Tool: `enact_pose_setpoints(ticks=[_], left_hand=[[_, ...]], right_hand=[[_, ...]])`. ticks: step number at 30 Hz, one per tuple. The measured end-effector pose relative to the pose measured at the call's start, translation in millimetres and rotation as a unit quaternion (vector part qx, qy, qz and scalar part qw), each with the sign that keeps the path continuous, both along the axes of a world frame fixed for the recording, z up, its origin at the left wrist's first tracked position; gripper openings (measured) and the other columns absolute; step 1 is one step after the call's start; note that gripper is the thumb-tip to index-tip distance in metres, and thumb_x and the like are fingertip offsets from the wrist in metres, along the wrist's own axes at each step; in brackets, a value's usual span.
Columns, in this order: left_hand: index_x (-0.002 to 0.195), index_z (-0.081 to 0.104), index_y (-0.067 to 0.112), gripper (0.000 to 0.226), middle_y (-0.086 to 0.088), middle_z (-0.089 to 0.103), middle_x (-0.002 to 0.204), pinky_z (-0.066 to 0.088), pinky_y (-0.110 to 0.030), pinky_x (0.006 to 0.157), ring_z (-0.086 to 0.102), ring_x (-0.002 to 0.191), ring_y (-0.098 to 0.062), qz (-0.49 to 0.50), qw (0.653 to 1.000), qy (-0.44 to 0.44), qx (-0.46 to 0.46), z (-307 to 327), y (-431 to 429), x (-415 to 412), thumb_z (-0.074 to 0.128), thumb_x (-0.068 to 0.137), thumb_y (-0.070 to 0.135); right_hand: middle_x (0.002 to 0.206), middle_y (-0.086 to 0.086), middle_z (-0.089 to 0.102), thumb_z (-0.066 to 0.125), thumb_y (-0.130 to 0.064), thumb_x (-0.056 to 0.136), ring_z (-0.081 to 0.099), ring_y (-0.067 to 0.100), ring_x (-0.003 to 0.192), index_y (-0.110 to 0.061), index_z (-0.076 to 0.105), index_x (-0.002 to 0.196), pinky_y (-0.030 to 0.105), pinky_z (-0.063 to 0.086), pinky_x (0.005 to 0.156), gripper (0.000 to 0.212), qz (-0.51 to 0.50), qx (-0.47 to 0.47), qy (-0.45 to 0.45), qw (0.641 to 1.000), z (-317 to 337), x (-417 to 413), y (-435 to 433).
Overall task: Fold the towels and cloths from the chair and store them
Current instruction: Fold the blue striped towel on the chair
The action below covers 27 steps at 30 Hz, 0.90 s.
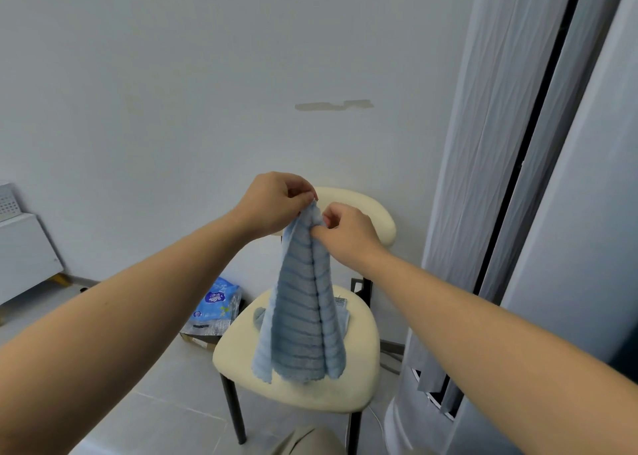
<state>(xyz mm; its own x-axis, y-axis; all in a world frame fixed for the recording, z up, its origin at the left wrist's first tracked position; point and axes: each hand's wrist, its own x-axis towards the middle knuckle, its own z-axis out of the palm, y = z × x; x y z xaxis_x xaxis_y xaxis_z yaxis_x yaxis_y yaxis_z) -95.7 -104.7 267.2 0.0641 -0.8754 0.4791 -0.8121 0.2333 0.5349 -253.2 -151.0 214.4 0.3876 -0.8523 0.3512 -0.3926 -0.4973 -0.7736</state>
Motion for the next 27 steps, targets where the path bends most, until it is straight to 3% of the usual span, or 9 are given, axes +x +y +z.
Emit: enact_pose_setpoints(ticks=[6,12,14,18,21,23,25,27], left_hand=[[0.094,0.077,0.02,0.019,0.018,0.068,0.08,0.048,-0.02,0.074,0.065,0.079,-0.003,0.025,1.0,-0.008,-0.01,3,-2,4,0.059,0.094,0.017],[0.092,0.076,0.02,0.02,0.021,0.063,0.071,0.041,-0.011,0.065,0.059,0.072,0.002,0.054,0.998,-0.036,-0.02,12,-5,4,0.057,0.094,0.016],[0.093,0.076,0.019,0.02,0.022,0.062,0.072,0.04,-0.01,0.064,0.059,0.072,0.002,0.058,0.997,-0.035,-0.03,16,-7,4,0.057,0.094,0.016],[0.091,0.075,0.02,0.019,0.02,0.064,0.075,0.04,-0.01,0.065,0.06,0.075,0.002,0.051,0.998,-0.03,-0.033,22,-9,1,0.057,0.095,0.017],[0.091,0.075,0.021,0.019,0.019,0.065,0.076,0.042,-0.012,0.066,0.06,0.076,0.001,0.043,0.998,-0.038,-0.039,23,-10,-1,0.057,0.095,0.016],[0.09,0.074,0.021,0.019,0.02,0.065,0.077,0.044,-0.013,0.067,0.061,0.077,0.001,0.039,0.998,-0.037,-0.039,23,-10,-2,0.056,0.095,0.016],[0.09,0.074,0.022,0.019,0.02,0.066,0.077,0.044,-0.014,0.068,0.063,0.079,0.0,0.038,0.998,-0.034,-0.038,23,-12,-2,0.057,0.094,0.016],[0.089,0.074,0.023,0.019,0.021,0.065,0.076,0.042,-0.012,0.067,0.062,0.078,0.002,0.037,0.998,-0.036,-0.039,23,-13,-2,0.057,0.094,0.016]], right_hand=[[0.064,-0.01,0.044,0.064,-0.013,0.082,0.037,0.011,0.06,-0.023,0.04,0.069,0.025,0.036,0.057,0.029,0.048,0.003,0.004,0.999,-3,-4,-4],[0.083,-0.003,0.055,0.057,-0.011,0.091,0.046,0.014,0.068,-0.021,0.052,0.094,0.037,0.047,0.07,0.012,0.068,-0.116,0.083,0.987,-12,-8,-3],[0.092,0.0,0.056,0.051,-0.007,0.09,0.053,0.017,0.079,-0.025,0.062,0.105,0.036,0.049,0.078,0.026,0.073,-0.133,0.121,0.981,-15,-8,-4],[0.101,0.002,0.068,0.048,-0.014,0.091,0.062,0.02,0.093,-0.022,0.068,0.11,0.038,0.055,0.084,0.029,0.103,-0.025,0.077,0.991,-14,-8,2],[0.09,-0.006,0.067,0.056,-0.027,0.077,0.06,0.016,0.088,-0.023,0.066,0.103,0.035,0.051,0.081,0.028,0.124,0.113,-0.007,0.986,-12,-4,5],[0.099,-0.006,0.072,0.066,-0.033,0.079,0.066,0.016,0.096,-0.025,0.068,0.103,0.035,0.054,0.088,0.026,0.14,0.165,-0.046,0.975,-12,-2,2],[0.103,-0.003,0.074,0.075,-0.041,0.083,0.069,0.015,0.101,-0.022,0.07,0.102,0.036,0.055,0.093,0.027,0.139,0.166,-0.048,0.975,-13,-1,2],[0.088,0.001,0.071,0.076,-0.041,0.084,0.067,0.014,0.086,-0.011,0.065,0.09,0.031,0.055,0.083,0.033,0.135,0.133,-0.025,0.982,-15,-1,3]])
